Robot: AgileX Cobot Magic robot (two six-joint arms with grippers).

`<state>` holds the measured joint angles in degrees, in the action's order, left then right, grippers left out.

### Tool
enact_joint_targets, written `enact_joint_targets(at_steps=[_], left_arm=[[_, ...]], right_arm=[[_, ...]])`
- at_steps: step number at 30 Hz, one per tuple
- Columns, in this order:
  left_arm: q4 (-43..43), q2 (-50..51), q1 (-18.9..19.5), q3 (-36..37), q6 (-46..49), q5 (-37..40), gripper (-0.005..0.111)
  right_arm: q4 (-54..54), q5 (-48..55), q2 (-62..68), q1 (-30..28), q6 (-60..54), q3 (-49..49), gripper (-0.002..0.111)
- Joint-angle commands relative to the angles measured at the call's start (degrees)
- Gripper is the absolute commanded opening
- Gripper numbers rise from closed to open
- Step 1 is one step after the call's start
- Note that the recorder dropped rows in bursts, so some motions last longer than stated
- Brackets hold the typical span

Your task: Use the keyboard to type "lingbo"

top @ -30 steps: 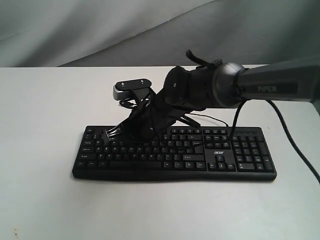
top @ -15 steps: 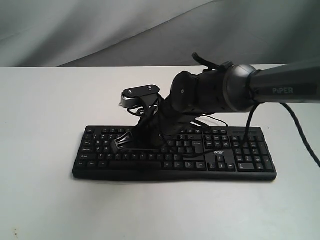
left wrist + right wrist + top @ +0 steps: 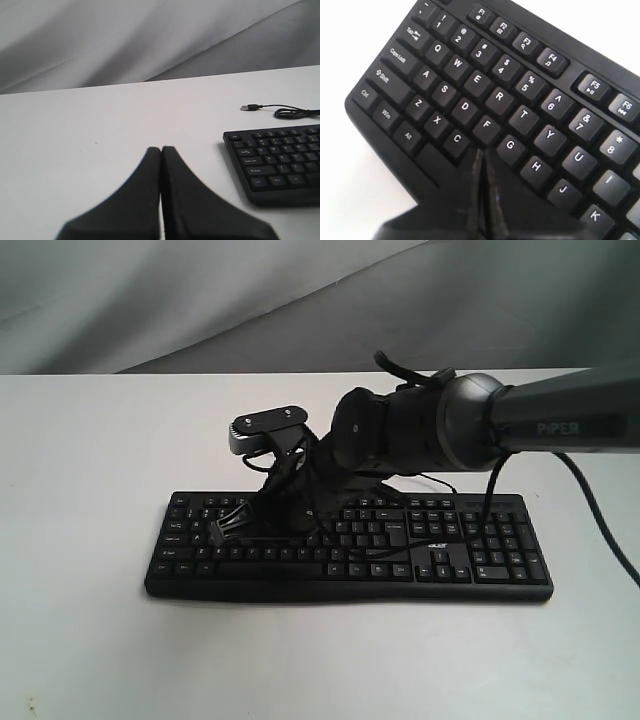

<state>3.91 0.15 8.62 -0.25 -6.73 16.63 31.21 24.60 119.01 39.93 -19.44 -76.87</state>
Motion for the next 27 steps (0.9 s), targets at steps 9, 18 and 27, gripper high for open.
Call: enact_joint_targets(at_steps=[9, 18, 27], left_arm=[[-0.5, -0.1, 0.1, 0.2, -0.2, -0.3, 0.001], [-0.5, -0.1, 0.1, 0.2, -0.2, -0.3, 0.001], [-0.5, -0.1, 0.1, 0.2, -0.2, -0.3, 0.001]], right_arm=[[0.5, -1.0, 0.5, 0.1, -0.7, 0.4, 0.0], [0.9, -1.0, 1.8, 0.1, -0.7, 0.4, 0.0], [0.9, -0.9, 2.2, 0.1, -0.7, 0.4, 0.0]])
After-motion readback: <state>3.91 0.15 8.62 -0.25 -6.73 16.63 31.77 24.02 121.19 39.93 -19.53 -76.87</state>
